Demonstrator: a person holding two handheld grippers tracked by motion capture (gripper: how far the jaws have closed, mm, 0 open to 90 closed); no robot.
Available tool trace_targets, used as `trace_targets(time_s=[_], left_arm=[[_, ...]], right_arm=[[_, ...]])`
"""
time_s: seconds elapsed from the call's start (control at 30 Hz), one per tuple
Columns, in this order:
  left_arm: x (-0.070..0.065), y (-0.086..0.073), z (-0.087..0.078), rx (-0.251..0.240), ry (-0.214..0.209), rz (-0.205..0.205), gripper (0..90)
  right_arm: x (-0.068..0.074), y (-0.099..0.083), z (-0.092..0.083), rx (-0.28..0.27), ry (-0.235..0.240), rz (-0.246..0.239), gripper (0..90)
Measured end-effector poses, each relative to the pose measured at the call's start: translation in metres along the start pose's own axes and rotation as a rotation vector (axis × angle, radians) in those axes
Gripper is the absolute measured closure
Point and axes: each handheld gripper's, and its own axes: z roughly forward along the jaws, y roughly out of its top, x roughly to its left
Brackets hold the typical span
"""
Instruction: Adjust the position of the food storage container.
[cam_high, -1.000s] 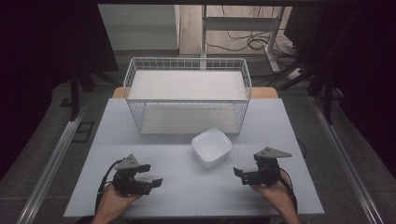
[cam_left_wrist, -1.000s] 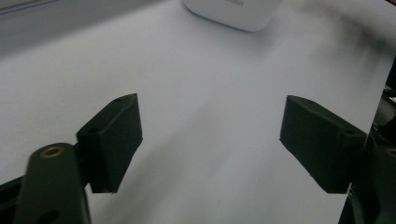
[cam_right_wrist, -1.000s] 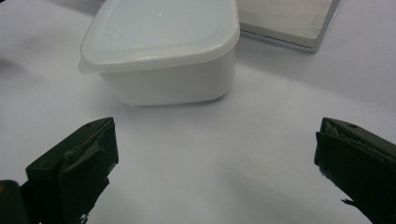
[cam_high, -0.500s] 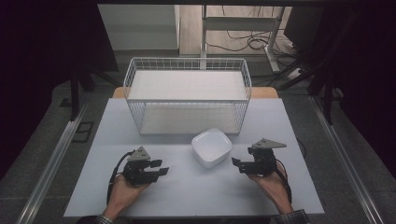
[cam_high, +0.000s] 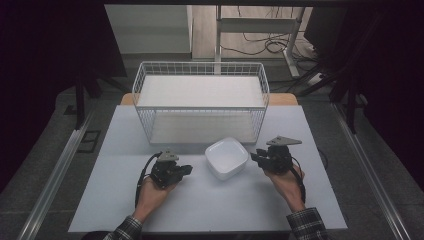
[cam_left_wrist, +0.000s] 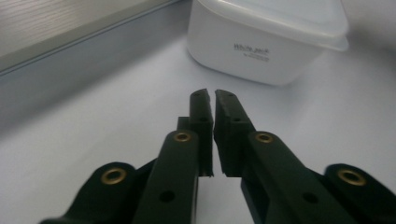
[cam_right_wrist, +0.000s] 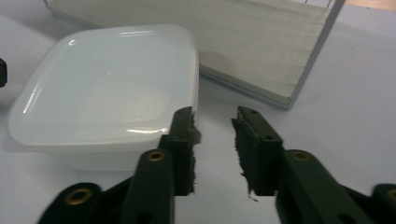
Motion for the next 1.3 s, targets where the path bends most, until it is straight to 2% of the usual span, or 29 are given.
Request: trace_targets(time_s=[0.1,0.2,0.37,0.5,0.67,0.8,0.9,1.03,1.07,1.3], left_arm=[[-0.001,0.003,0.007,-0.005,0.001,-0.010,90.0],[-0.003,0.008,0.014,0.001,-0.001,-0.001,90.0],[-0.008,0.014,0.026,0.004,-0.011,0.003,90.0],[-0.009,0.019,0.039,0.016,0.006,0.008,90.0],[-0.006,0.020,0.043,0.031,0.015,0.007,90.0],[-0.005,0.019,0.040,0.037,0.024,0.007,90.0],[-0.003,0.017,0.036,0.048,0.038,0.011,90.0],[0.001,0.013,0.032,0.048,0.035,-0.003,90.0],[0.002,0.011,0.028,0.050,0.036,-0.012,90.0],[0.011,0.003,0.013,0.073,0.014,-0.040,90.0]], right_arm=[[-0.002,0.003,0.007,0.011,0.010,-0.007,80.5],[-0.004,0.007,0.015,0.019,0.019,-0.015,88.6],[-0.009,0.012,0.028,0.037,0.035,-0.019,89.0],[-0.011,0.013,0.044,0.060,0.055,-0.034,89.0],[-0.012,0.010,0.046,0.073,0.091,-0.033,89.0],[-0.004,0.008,0.045,0.092,0.138,-0.044,88.9],[0.008,0.007,0.045,0.110,0.142,-0.077,88.9],[0.015,0.005,0.043,0.111,0.162,-0.079,88.9],[0.020,0.004,0.042,0.111,0.181,-0.070,88.9],[0.040,0.000,0.039,0.123,0.209,-0.097,89.0]])
